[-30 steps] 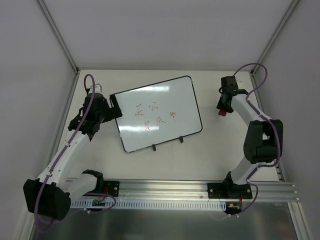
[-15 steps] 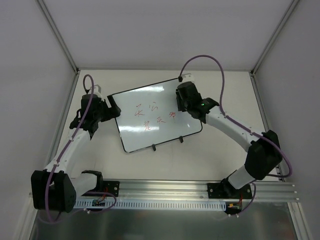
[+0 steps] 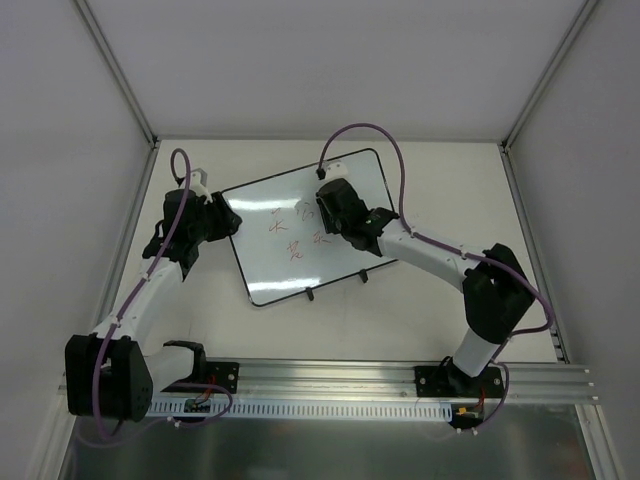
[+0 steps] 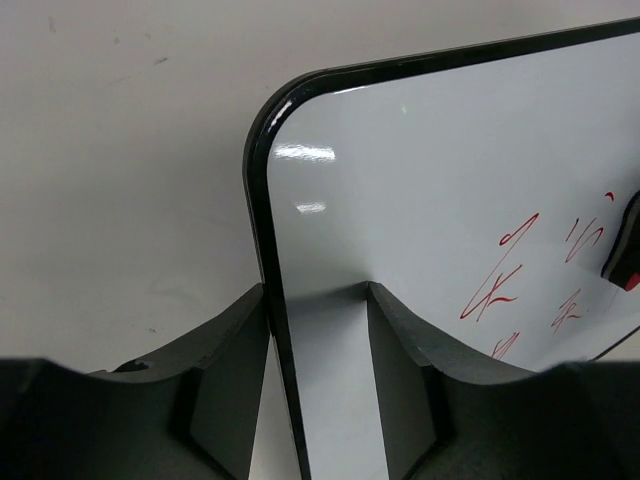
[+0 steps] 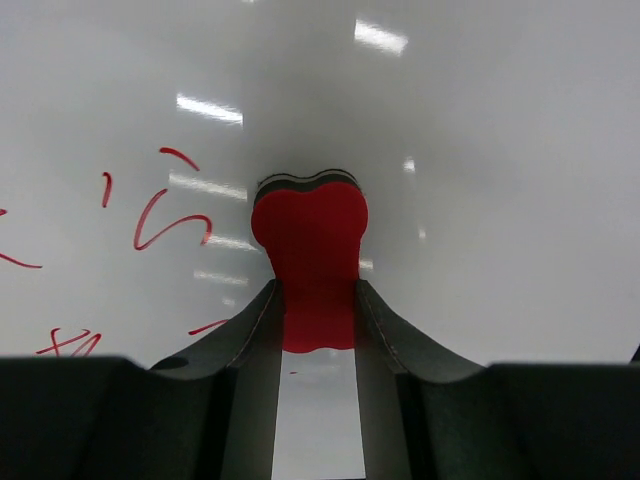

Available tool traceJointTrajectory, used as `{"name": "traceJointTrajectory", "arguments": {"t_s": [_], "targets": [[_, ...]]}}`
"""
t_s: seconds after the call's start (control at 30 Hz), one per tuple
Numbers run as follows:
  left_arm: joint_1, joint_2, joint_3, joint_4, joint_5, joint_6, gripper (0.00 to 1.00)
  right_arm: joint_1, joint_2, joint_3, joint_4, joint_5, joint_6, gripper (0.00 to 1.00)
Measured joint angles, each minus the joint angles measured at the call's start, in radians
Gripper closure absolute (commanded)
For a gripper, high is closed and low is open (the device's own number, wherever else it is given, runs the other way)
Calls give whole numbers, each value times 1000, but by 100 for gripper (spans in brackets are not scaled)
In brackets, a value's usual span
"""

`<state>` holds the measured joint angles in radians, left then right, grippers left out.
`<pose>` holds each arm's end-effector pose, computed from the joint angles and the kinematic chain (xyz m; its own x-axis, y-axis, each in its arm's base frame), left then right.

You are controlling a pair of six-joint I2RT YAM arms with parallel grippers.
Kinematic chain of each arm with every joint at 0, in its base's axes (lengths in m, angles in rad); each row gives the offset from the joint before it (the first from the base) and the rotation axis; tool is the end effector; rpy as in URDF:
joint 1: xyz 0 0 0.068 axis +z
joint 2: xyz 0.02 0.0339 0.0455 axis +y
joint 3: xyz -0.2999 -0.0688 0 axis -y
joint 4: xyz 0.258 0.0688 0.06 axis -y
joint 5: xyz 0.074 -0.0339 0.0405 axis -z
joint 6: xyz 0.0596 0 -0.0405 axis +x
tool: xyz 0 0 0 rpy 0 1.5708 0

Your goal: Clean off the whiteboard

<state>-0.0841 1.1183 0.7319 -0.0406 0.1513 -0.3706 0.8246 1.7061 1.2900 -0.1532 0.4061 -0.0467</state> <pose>0.2697 -0.0318 0.2865 -0.4643 -0.3202 -0.8258 0.0554 0.9201 -0.3878 0.3086 0.2991 0.2919 -0.3446 -0.4359 -0.8314 -0.4653 0.8485 -0.2520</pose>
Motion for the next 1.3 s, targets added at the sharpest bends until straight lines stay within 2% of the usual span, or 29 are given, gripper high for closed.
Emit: {"name": "traceJointTrajectory", "arguments": {"t_s": [0.17,0.47,0.53,0.8,1.0,1.1,1.3], "targets": [[1,7,-11,37,22,-8,65,34,18,-1,18,8,2,100],[7,-2,-32,68,40,-7,95,98,20,-12,30,9,23,100],[7,-18,-45,73,43,-6,99,127,27,-12,32,8,40,100],[8,-67,-96,98,38,5,100,254,93,3,52,48,77,100],[4,-97,-121,110,38,38,100,270,72,-54,96,121,122,100],[1,-114,-127,105,33,57,100,235,8,-148,100,161,142,100],[-8,-127,-133,103,23,87,100,59,-109,-283,87,219,144,100]]}}
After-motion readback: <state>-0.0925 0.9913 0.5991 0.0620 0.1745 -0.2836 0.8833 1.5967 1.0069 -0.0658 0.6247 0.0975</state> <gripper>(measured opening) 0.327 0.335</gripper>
